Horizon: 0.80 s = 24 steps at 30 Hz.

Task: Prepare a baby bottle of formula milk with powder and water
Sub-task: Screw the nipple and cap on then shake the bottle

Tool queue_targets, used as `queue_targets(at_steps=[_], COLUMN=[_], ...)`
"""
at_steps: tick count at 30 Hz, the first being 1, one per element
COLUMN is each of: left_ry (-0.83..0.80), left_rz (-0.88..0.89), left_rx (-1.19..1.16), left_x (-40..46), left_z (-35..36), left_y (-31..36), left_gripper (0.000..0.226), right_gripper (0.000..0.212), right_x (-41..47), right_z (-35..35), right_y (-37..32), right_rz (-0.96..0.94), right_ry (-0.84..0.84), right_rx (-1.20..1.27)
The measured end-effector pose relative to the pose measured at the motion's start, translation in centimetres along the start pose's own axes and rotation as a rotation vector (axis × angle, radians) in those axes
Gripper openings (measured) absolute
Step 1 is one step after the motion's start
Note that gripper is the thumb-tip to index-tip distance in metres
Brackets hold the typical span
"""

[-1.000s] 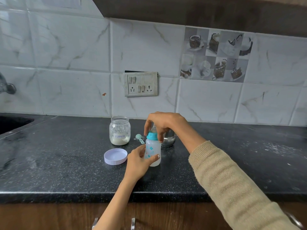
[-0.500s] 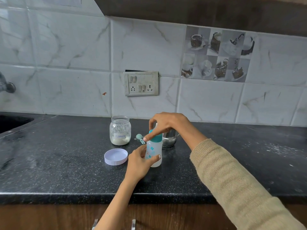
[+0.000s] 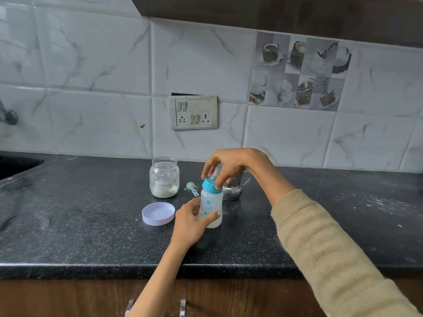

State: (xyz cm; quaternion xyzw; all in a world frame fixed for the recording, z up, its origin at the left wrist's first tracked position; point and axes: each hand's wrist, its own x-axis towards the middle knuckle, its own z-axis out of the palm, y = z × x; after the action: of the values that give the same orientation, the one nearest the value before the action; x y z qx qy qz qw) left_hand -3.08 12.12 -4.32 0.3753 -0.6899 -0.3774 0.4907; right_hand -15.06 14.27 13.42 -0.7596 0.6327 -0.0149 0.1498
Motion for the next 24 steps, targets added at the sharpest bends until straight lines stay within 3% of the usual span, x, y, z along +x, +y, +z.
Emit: queue_targets(at_steps=[18,22,24], left_ry=[-0.010,-0.015,-0.014], left_rz=[-0.005,0.001,0.000], left_rx=[0.001,0.016,0.014], left_x=[0.1,0.0,0.0], left_z=[0.0,-0.1,0.0], left_y=[-0.1,0.0,0.1], left_gripper=[0.042,0.038,0.039], right_gripper=[0.042,0.034,0.049], right_x=[2.1,2.1,2.1], right_z=[-0.6,-0.2,0.0], right_y=[-1.1,-1.0,-1.0], right_rz=[-0.006,0.115,0.219], right_ry=[-0.061,-0.030,0.013], right_rx=[-0.176,-0.079,-0.148])
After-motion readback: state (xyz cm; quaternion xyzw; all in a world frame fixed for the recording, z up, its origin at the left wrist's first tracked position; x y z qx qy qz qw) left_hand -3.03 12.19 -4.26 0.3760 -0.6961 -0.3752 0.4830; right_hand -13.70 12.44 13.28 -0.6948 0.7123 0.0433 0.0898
